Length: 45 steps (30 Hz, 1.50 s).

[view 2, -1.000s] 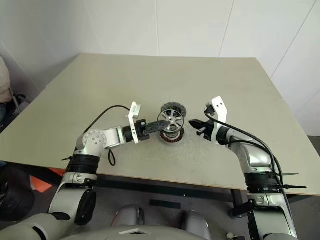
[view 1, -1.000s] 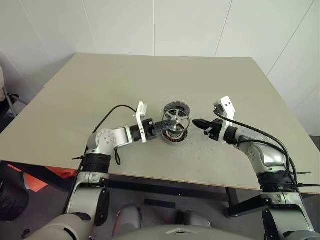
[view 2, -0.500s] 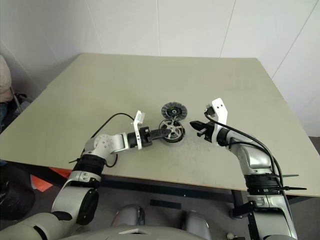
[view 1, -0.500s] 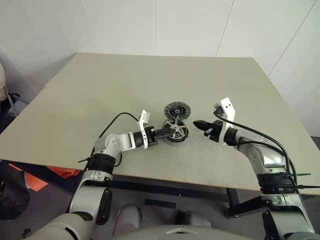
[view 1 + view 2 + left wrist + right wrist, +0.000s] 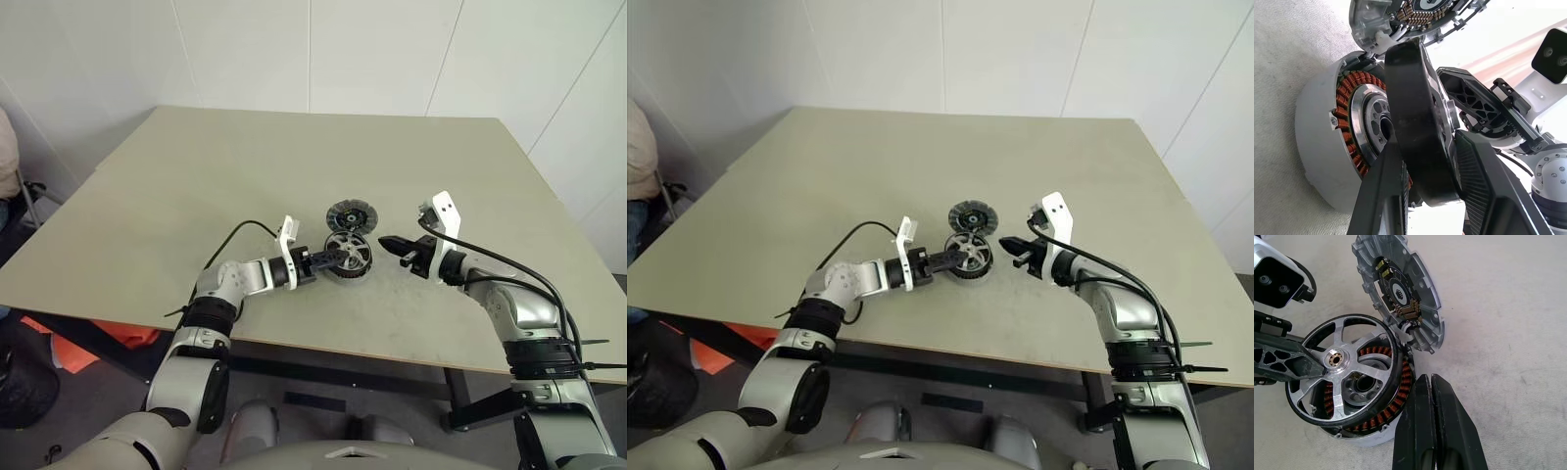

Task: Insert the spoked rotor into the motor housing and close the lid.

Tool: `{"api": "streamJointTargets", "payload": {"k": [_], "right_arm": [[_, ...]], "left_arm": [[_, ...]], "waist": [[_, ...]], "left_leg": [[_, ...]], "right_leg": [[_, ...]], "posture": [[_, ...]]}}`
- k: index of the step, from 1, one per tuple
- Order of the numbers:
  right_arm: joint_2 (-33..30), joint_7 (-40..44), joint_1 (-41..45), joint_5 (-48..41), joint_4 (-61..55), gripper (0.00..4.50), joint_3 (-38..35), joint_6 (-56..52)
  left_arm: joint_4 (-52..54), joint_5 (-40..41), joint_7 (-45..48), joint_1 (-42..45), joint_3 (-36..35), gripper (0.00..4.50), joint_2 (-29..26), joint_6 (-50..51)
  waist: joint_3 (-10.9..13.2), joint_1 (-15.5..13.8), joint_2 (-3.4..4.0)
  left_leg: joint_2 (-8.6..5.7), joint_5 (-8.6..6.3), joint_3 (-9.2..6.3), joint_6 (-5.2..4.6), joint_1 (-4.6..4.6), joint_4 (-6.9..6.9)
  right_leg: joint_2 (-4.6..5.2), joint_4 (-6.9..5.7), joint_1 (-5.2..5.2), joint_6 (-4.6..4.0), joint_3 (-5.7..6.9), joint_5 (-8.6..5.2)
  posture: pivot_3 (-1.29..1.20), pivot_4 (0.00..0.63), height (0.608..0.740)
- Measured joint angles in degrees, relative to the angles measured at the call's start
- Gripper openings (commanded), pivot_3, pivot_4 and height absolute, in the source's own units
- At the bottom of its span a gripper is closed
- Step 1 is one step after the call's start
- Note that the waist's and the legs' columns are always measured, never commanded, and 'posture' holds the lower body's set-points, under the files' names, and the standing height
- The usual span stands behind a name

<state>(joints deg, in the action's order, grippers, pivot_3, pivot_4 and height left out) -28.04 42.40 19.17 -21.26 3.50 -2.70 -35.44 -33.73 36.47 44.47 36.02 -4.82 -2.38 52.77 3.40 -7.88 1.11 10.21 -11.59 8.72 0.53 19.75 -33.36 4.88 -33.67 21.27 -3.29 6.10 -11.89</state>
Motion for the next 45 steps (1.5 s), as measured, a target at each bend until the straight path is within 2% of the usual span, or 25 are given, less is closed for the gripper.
{"api": "streamJointTargets", "payload": {"k": [15, 20, 32, 43, 45], "right_arm": [[0.01, 0.01, 0.03, 0.41, 0.02, 0.00, 0.10, 0.19], [0.00, -0.01, 0.03, 0.70, 0.03, 0.00, 0.11, 0.23], [0.00, 0.00, 0.07, 1.21, 0.20, 0.00, 0.13, 0.47], [-0.01, 0.02, 0.07, 1.47, 0.20, 0.00, 0.13, 0.47], [-0.01, 0.02, 0.07, 1.52, 0.20, 0.00, 0.13, 0.47]], "left_arm": [[3.96, 0.32, -0.08, -0.14, -0.28, 1.07, 1.85, 2.76], [6.34, 2.37, 0.40, -0.33, -1.04, 1.07, 0.81, 5.40], [4.83, 0.76, 0.27, -2.33, -0.83, 1.07, 0.33, 3.32], [3.09, 0.58, -0.27, -1.41, -1.81, 1.07, 1.29, 2.78], [3.05, 0.58, -0.28, -0.92, -2.04, 1.07, 1.42, 2.76]], "waist": [[0.00, -0.54, 0.00], [0.00, -0.52, 0.00], [0.00, -0.61, 0.00], [0.00, -0.63, 0.00], [0.00, -0.63, 0.00]], "left_leg": [[-0.16, -0.10, -0.02, -0.19, 0.25, 0.06], [-0.17, 0.00, -0.01, -0.35, 0.40, 0.06], [-0.19, -0.09, 0.00, -0.21, 0.36, 0.06], [-0.19, -0.09, 0.00, -0.22, 0.38, 0.05], [-0.19, -0.08, 0.00, -0.25, 0.40, 0.06]], "right_leg": [[0.15, -0.01, 0.27, 0.00, 0.02, 0.02], [0.15, -0.05, 0.67, -0.36, 0.01, 0.23], [0.15, -0.05, 0.67, 0.00, -0.01, 0.02], [0.15, -0.04, 0.68, -0.03, -0.01, 0.04], [0.15, -0.04, 0.69, -0.31, -0.01, 0.20]], "posture": [[0.00, 0.000, 0.740], [0.00, 0.000, 0.740], [0.00, 0.000, 0.740], [0.00, 0.000, 0.740], [0.00, 0.000, 0.740]]}}
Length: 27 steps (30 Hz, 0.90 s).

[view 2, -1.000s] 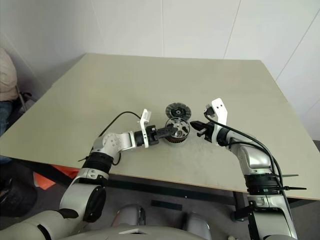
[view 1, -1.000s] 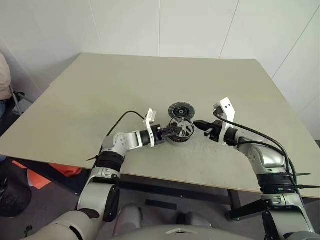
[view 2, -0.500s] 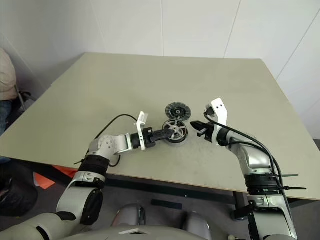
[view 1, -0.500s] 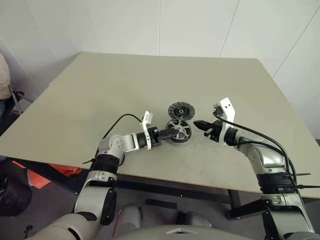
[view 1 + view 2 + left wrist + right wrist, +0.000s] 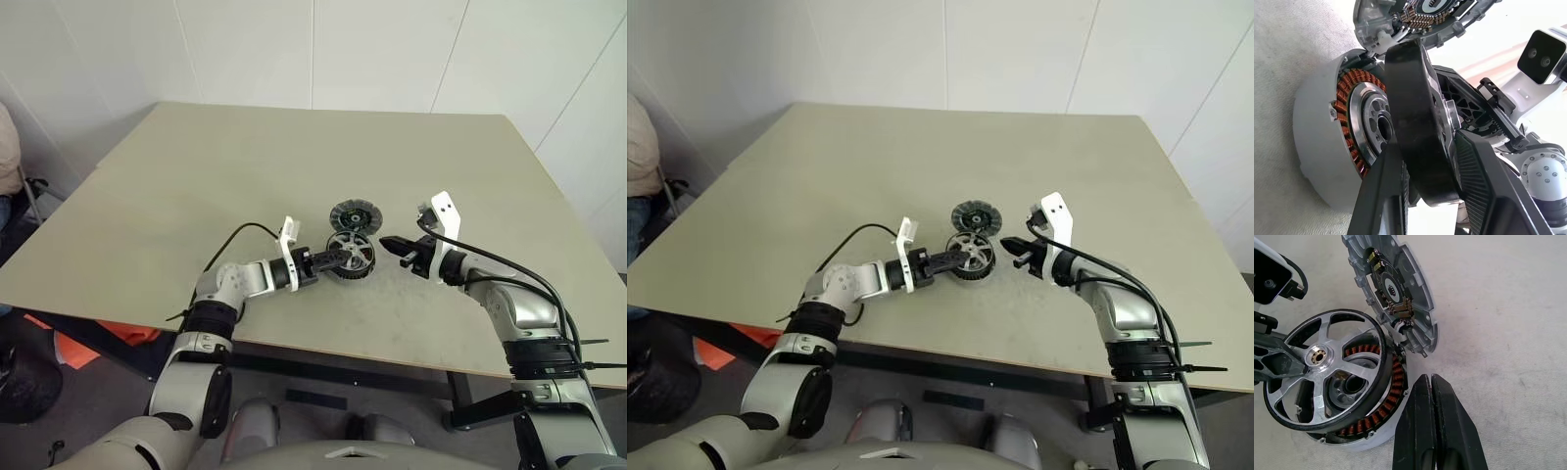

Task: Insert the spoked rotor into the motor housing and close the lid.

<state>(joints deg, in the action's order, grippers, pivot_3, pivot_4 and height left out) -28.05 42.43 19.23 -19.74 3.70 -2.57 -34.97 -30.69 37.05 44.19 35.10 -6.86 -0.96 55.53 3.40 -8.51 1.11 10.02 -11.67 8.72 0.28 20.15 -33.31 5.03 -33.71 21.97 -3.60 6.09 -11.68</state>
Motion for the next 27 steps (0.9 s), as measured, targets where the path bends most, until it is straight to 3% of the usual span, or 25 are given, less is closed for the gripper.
{"api": "streamJointTargets", "payload": {"k": [19, 25, 27], "right_arm": [[0.01, -0.03, 0.00, 0.58, 0.00, 0.00, 0.00, 0.00], [0.02, -0.05, 0.00, 0.65, 0.00, 0.00, 0.02, 0.00], [0.03, -0.04, 0.00, 0.65, 0.00, 0.00, 0.03, 0.00]], "left_arm": [[-1.10, -2.10, 0.49, 0.41, 0.69, 1.07, 0.14, -1.44], [-1.38, -2.21, 0.83, 0.39, 0.69, 3.00, 0.15, -1.95], [-1.27, -2.25, 1.06, 0.38, 0.90, 3.00, -0.40, -1.83]], "waist": [[0.00, 0.00, 0.00], [-0.02, -0.02, 0.03], [-0.02, 0.01, 0.03]], "left_leg": [[0.00, -0.01, 0.00, 0.01, -0.04, 0.00], [-0.01, -0.03, 0.00, 0.04, -0.35, 0.02], [-0.01, -0.03, 0.01, 0.06, -0.63, 0.06]], "right_leg": [[0.00, 0.00, -0.02, 0.31, 0.00, -0.18], [0.02, 0.06, -0.65, 0.37, 0.02, -0.22], [0.02, 0.21, -0.92, 0.43, 0.02, -0.25]], "posture": [[0.00, 0.000, 0.740], [0.00, 0.000, 0.740], [0.00, 0.000, 0.740]]}}
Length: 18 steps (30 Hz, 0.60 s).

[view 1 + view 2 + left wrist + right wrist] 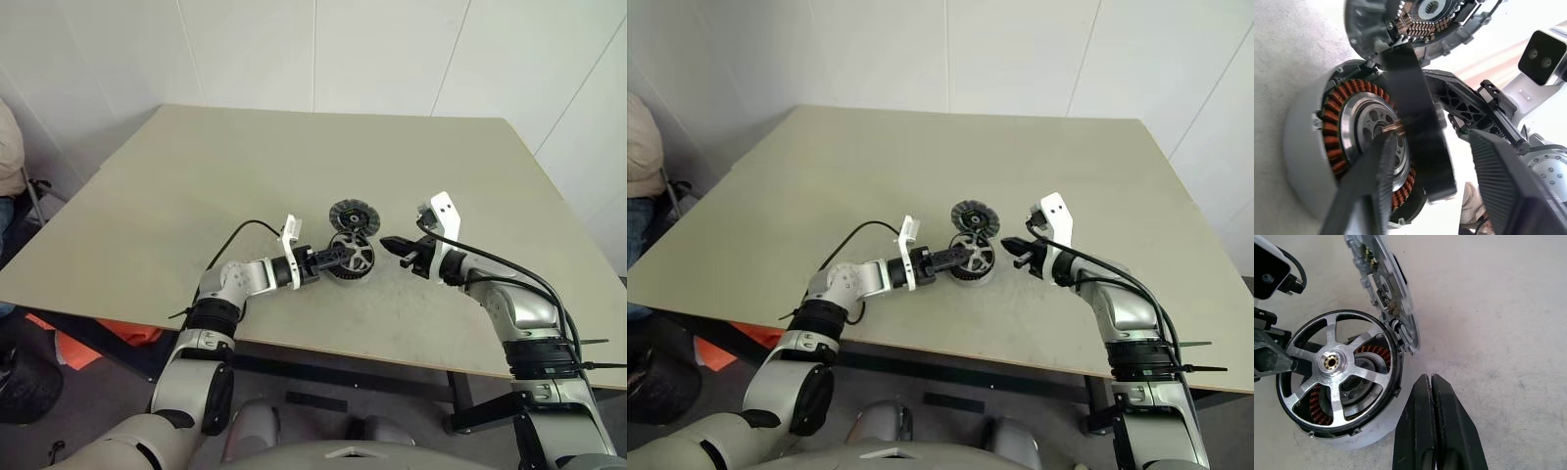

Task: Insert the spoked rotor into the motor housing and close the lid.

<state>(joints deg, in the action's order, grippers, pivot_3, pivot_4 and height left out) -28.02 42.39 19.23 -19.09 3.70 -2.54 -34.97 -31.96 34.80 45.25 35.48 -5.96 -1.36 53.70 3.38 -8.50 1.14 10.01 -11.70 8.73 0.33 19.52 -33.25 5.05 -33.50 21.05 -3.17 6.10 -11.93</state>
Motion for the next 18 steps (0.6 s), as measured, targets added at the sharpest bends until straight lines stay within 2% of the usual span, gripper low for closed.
{"api": "streamJointTargets", "payload": {"k": [6, 10, 12, 18], "right_arm": [[0.02, 0.01, 0.00, 0.00, 0.01, 0.00, 0.01, 0.00], [0.04, -0.01, 0.02, 0.10, 0.26, 0.00, 0.02, 0.31], [0.19, -0.05, 0.05, 0.17, 0.85, 0.00, 0.05, 0.72], [0.77, -0.19, 0.06, 0.32, 1.85, 0.00, 0.59, 1.09]], "left_arm": [[1.68, 0.44, -0.51, -0.20, -0.53, 3.00, -1.53, 1.57], [4.82, 1.58, -0.80, -0.94, -1.03, 3.00, -2.93, 3.56], [6.89, 2.29, -1.07, -1.31, -1.45, 3.00, -4.07, 4.85], [10.72, 4.22, -1.69, -3.35, -3.39, 3.00, -7.77, 7.58]], "waist": [[0.00, 0.56, -0.01], [0.00, 1.24, -0.01], [0.00, 1.40, 0.00], [0.00, 1.38, 0.00]], "left_leg": [[0.00, 0.01, -0.01, 0.00, 0.05, 0.03], [0.02, 0.00, -0.01, -0.03, 0.51, 0.10], [0.00, 0.11, 0.00, -0.17, 0.62, 0.09], [-0.01, 0.10, -0.01, -0.25, 1.11, -0.03]], "right_leg": [[0.00, 0.13, 0.16, 0.08, -0.01, 0.04], [-0.02, 0.05, 0.53, 0.03, 0.00, 0.05], [-0.02, -0.06, 0.87, -0.38, -0.02, 0.25], [-0.01, -0.17, 1.32, -0.42, -0.01, 0.26]], "posture": [[0.00, 0.000, 0.740], [0.00, 0.000, 0.740], [0.00, 0.000, 0.740], [0.00, 0.000, 0.740]]}}
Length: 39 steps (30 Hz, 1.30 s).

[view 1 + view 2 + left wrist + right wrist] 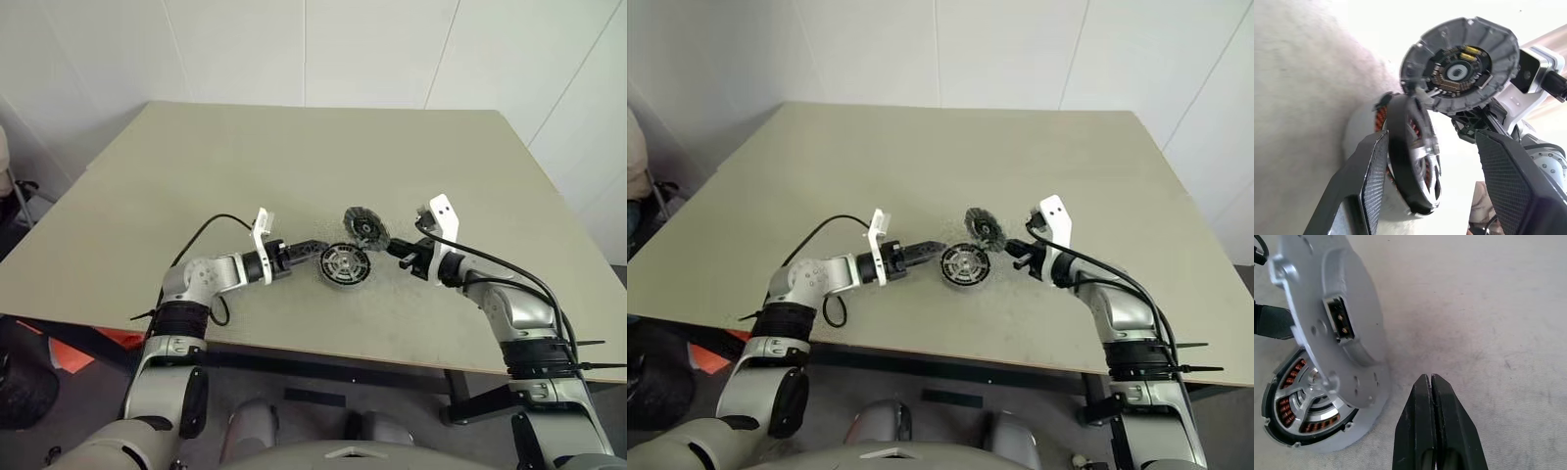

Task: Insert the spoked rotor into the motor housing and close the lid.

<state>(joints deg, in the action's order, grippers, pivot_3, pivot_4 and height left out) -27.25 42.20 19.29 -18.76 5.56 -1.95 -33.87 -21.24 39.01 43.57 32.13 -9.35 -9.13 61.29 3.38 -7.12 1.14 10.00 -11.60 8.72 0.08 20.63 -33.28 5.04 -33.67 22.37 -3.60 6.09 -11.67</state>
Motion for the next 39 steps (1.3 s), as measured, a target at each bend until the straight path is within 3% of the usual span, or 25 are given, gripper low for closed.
{"api": "streamJointTargets", "payload": {"k": [7, 13, 18, 21, 27, 39], "right_arm": [[0.40, 0.25, -0.01, -0.15, -0.32, 0.00, 0.45, -0.19], [-1.62, 3.85, -0.15, -2.12, -7.58, 0.00, 1.44, -3.23], [-17.35, 13.35, -9.35, -2.10, -19.65, 0.00, 5.03, -4.14], [-21.17, 15.33, -14.21, -1.91, -21.50, 0.00, 4.79, -3.79], [-21.51, 12.96, -17.89, -1.43, -21.99, 0.00, 3.11, -2.94], [-10.27, 4.42, -7.43, -1.92, -27.72, 0.00, 6.80, -4.92]], "left_arm": [[2.18, 1.54, -0.15, -0.54, -2.83, 3.00, -5.61, 0.99], [1.56, 1.46, 0.14, -0.28, -4.06, 3.00, -8.51, -0.73], [2.56, 1.08, 3.40, 1.11, -2.08, 3.00, -12.92, -2.21], [2.59, 1.06, 4.41, 3.09, -2.14, 3.00, -13.68, -3.36], [2.58, 1.00, 4.96, 2.24, -0.11, 3.00, -12.80, -3.63], [1.83, 0.94, 6.43, 3.34, 0.80, 3.00, -12.79, -3.94]], "waist": [[0.00, 0.01, 0.00], [0.00, -0.06, 0.00], [0.01, -1.30, -0.03], [0.01, -1.50, -0.04], [0.01, -1.35, -0.04], [-0.01, -1.29, -0.06]], "left_leg": [[0.00, -0.01, -0.01, 0.01, -0.09, -0.01], [0.00, -0.01, -0.01, 0.01, -0.10, -0.02], [-0.01, -0.03, -0.03, 0.00, -0.05, -0.03], [-0.02, -0.20, 0.01, 0.05, -0.28, -0.03], [-0.02, -0.12, 0.03, 0.19, -0.55, -0.02], [0.00, -0.08, -0.01, 0.25, -0.52, 0.01]], "right_leg": [[0.00, -0.05, -0.06, 0.00, 0.00, 0.00], [0.00, -0.05, -0.09, 0.00, -0.01, 0.00], [0.01, 0.00, -0.10, 0.16, -0.04, -0.09], [0.02, 0.00, -0.27, 0.58, -0.06, -0.34], [0.01, -0.02, -0.40, 0.60, -0.08, -0.34], [-0.01, -0.12, -0.38, 0.19, -0.09, -0.12]], "posture": [[0.00, 0.000, 0.740], [0.00, 0.000, 0.740], [0.00, 0.000, 0.740], [0.00, 0.000, 0.740], [0.00, 0.000, 0.740], [0.00, 0.000, 0.740]]}}
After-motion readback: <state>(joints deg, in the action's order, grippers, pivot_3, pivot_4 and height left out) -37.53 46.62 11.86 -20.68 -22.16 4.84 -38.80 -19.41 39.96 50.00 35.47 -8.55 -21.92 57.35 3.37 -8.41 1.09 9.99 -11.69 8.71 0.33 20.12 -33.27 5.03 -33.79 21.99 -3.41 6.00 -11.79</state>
